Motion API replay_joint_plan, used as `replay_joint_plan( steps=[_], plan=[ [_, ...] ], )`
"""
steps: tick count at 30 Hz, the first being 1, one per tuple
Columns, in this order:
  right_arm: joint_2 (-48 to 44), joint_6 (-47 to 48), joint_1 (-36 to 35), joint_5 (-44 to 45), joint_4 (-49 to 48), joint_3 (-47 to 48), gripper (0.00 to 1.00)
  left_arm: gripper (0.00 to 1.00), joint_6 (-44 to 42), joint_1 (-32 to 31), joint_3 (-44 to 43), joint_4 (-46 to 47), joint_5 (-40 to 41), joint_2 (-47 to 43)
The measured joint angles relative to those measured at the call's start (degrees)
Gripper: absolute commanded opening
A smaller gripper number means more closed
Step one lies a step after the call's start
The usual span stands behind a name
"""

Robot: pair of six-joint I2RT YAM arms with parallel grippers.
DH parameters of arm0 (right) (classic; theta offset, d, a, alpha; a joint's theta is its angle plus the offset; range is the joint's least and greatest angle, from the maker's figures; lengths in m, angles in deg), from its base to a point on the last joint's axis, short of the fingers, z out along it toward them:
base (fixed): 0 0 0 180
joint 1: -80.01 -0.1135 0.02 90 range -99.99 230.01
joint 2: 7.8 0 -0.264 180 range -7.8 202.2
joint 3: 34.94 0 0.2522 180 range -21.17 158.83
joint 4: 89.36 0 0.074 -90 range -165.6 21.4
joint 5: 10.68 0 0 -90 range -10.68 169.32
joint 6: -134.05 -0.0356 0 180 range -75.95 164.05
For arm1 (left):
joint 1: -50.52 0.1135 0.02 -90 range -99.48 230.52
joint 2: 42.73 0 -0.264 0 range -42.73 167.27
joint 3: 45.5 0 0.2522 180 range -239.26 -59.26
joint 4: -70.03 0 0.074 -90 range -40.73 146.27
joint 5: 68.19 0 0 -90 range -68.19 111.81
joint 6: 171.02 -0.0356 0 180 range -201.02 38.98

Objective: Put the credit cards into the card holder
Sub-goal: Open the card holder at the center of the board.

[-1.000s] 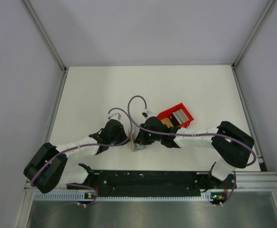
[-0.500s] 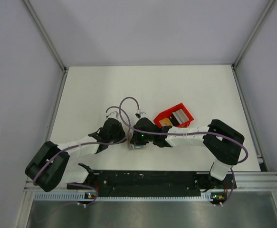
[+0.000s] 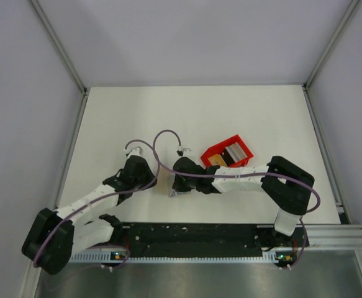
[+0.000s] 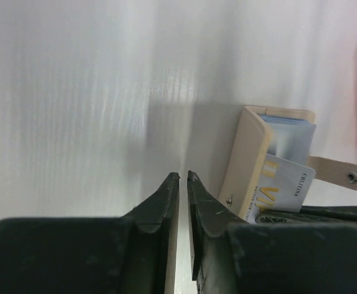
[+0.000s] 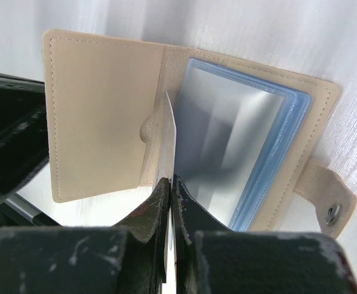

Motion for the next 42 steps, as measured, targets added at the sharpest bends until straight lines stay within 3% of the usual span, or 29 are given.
replay_joint_plan(
  steps=[3,10,16,19,29,35,38,39,42],
  plan=[
    [0.00,0.02,-0.11,0.22,0.17,0.09,0.00,0.30,0.07,0.48,0.02,-2.86,1.68,-5.01],
    [0.20,0.04,-0.13,0.35,0.61,0.42,0.00,0.47,0.87,0.55,2.23,-4.11,4.39,-15.45],
    [0.20,0.07,-0.13,0.35,0.61,0.42,0.00,0.47,0.85,0.59,5.53,-1.95,2.40,-16.81],
    [0.20,0.09,-0.13,0.33,0.59,0.42,0.00,0.52,1.29,0.59,6.99,-0.63,1.29,-17.66],
    [0.20,0.11,-0.13,0.33,0.55,0.42,0.00,0.53,2.32,0.63,9.25,0.70,2.45,-27.50],
    [0.20,0.11,-0.13,0.33,0.55,0.42,0.00,0.56,2.27,0.63,12.00,3.72,1.55,-27.26],
    [0.20,0.11,-0.13,0.31,0.55,0.42,0.00,0.52,2.10,0.63,12.76,4.96,0.85,-25.77],
    [0.20,0.11,-0.13,0.33,0.55,0.42,0.00,0.46,2.08,0.63,12.85,5.42,0.44,-25.18],
    [0.20,0.24,-0.13,0.26,0.46,0.42,0.00,0.11,1.77,0.63,13.27,8.87,-2.10,-22.53]
  ],
)
